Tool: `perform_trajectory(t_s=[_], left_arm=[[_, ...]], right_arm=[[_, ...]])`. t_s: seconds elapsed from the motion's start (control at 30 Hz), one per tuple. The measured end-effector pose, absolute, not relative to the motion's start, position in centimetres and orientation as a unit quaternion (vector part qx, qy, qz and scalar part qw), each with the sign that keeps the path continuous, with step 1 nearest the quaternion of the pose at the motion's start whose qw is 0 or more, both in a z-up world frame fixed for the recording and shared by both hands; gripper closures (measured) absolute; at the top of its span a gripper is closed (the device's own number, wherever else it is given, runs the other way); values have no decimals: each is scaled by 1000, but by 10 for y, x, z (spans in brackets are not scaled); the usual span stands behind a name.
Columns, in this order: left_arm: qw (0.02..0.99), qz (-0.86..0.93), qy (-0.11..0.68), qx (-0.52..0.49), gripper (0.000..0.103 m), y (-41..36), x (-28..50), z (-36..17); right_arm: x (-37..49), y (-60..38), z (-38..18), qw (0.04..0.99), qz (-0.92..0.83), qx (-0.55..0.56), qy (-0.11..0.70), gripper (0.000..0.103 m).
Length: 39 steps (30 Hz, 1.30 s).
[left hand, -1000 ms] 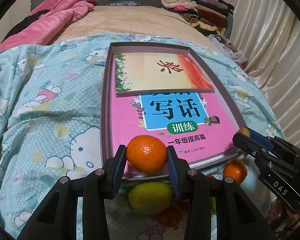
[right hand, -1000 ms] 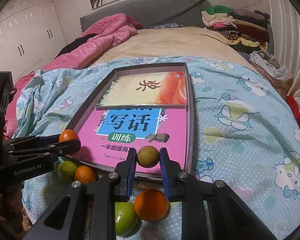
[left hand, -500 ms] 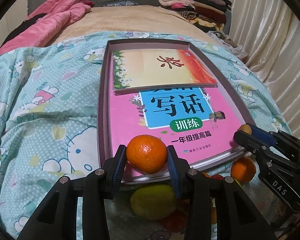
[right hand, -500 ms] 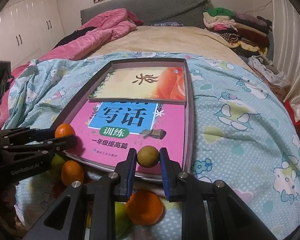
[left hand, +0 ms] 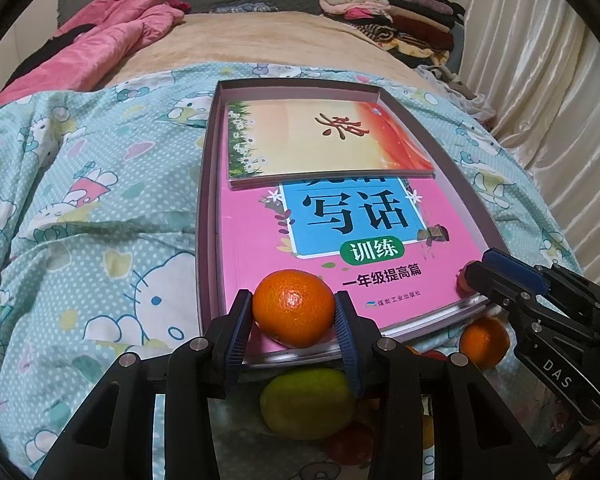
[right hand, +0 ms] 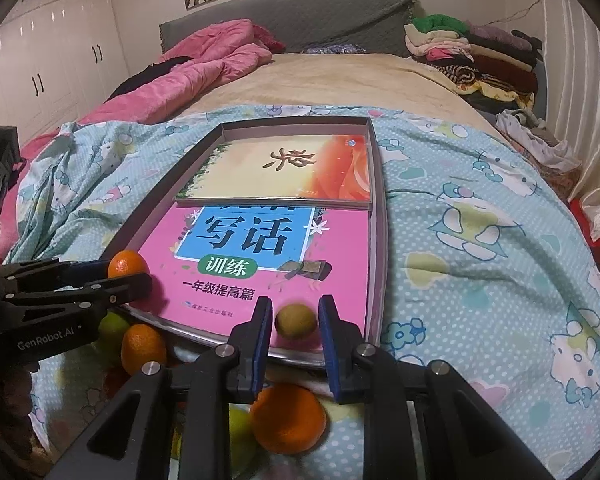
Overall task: Organize fruits
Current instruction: 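Carry the mandarin with the left gripper while the right carries the brown fruit over the workbook, then open the left gripper onto the workbook while the right gripper releases the brown fruit beside it, then withdraw both open grippers back toward the fruit cluster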
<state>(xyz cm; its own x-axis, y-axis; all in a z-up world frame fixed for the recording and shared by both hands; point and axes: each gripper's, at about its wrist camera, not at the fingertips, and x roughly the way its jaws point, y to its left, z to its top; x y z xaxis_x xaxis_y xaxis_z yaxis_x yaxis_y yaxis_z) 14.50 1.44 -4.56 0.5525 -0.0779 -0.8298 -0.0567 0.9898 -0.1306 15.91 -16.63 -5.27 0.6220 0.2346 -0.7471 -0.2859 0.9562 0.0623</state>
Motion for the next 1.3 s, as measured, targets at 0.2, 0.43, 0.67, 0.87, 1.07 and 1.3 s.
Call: perform_trajectory(t_s=[0.2,0.43,0.67,0.87,1.07,1.3], left_arm=[[878,-8,472,-77,60,15,143,-45],[883,-14,463,-80,54,15,139,-41],[888,-18,452,-86,48,16,136,-34],[896,-18,434,-94,41,21,133,-24],[902,-12,419,-102,31,28,126,-16],[907,-6,403,-119,30,40,118,-6]], right_arm=[[159,-167,-53,901,148,-27,408,79],[157,-167,-52,901,151,-21,406,73],[156,-168,-50,902,153,-13,404,66],[154,-170,-46,905,155,-2,396,58],[151,-170,-39,910,159,2,383,49],[147,-175,-31,917,161,13,364,41]])
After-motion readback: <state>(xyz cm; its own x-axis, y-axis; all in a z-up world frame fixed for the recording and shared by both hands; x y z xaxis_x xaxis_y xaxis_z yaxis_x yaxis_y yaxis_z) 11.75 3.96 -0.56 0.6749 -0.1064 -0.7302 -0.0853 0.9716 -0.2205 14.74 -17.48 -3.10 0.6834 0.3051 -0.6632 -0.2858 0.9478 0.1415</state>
